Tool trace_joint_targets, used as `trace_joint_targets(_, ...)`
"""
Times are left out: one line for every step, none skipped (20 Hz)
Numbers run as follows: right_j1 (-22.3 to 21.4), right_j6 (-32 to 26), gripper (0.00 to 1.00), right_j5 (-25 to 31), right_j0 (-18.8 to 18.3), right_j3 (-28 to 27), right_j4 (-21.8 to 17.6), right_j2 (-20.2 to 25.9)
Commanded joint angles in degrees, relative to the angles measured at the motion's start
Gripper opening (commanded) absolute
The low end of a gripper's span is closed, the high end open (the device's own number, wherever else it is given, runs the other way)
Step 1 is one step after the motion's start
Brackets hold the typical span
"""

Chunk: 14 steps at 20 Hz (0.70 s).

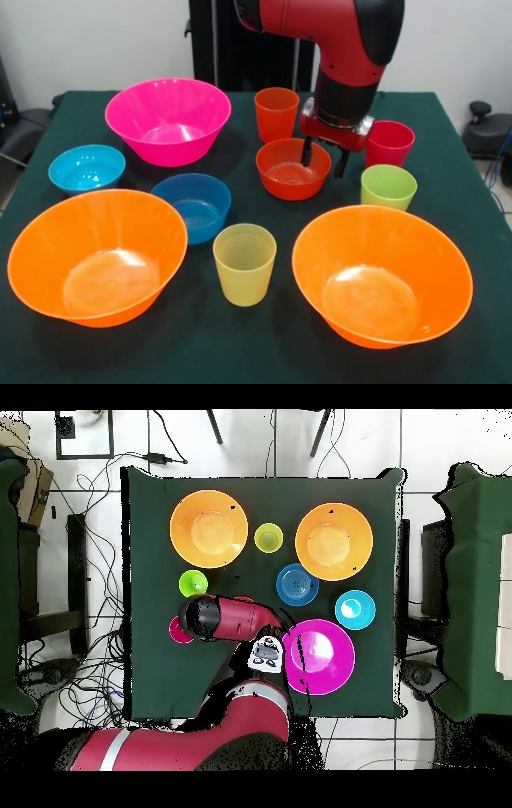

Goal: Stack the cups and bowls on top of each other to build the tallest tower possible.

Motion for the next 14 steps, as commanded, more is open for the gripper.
trace_joint_targets(0.4, 7.5, 1.00, -2.4, -0.1, -4.0, 0.8, 3.5)
trace_joint_targets(0.4, 7.3, 1.00, -2.4, -0.2, -4.0, 0.7, 3.6)
trace_joint_targets(0.4, 7.3, 1.00, -2.4, -0.2, -4.0, 0.7, 3.7)
trace_joint_targets(0.4, 7.3, 1.00, -2.1, -0.1, -4.2, 0.7, 3.6)
trace_joint_targets(0.4, 7.3, 1.00, -2.1, 0.0, -4.2, 0.8, 3.6)
trace_joint_targets(0.4, 7.3, 1.00, -2.3, 0.1, -4.3, 0.6, 3.5)
trace_joint_targets(0.4, 7.3, 1.00, -2.5, 0.3, -4.4, 0.5, 3.4)
trace_joint_targets(0.9, 6.9, 1.00, -3.5, 0.1, -4.4, 0.1, 3.7)
trace_joint_targets(1.4, 7.0, 1.00, -4.2, 0.0, -4.5, 0.0, 3.7)
trace_joint_targets(2.0, 7.0, 1.00, -4.8, -0.1, -4.5, -0.1, 3.7)
trace_joint_targets(2.4, 6.9, 1.00, -5.5, -0.3, -4.4, -0.1, 4.0)
trace_joint_targets(3.1, 7.0, 1.00, -6.4, -0.6, -4.3, -0.1, 4.5)
trace_joint_targets(3.4, 7.0, 1.00, -6.6, -0.6, -4.5, -0.1, 4.4)
trace_joint_targets(3.9, 7.0, 1.00, -7.1, -0.6, -4.6, -0.2, 4.4)
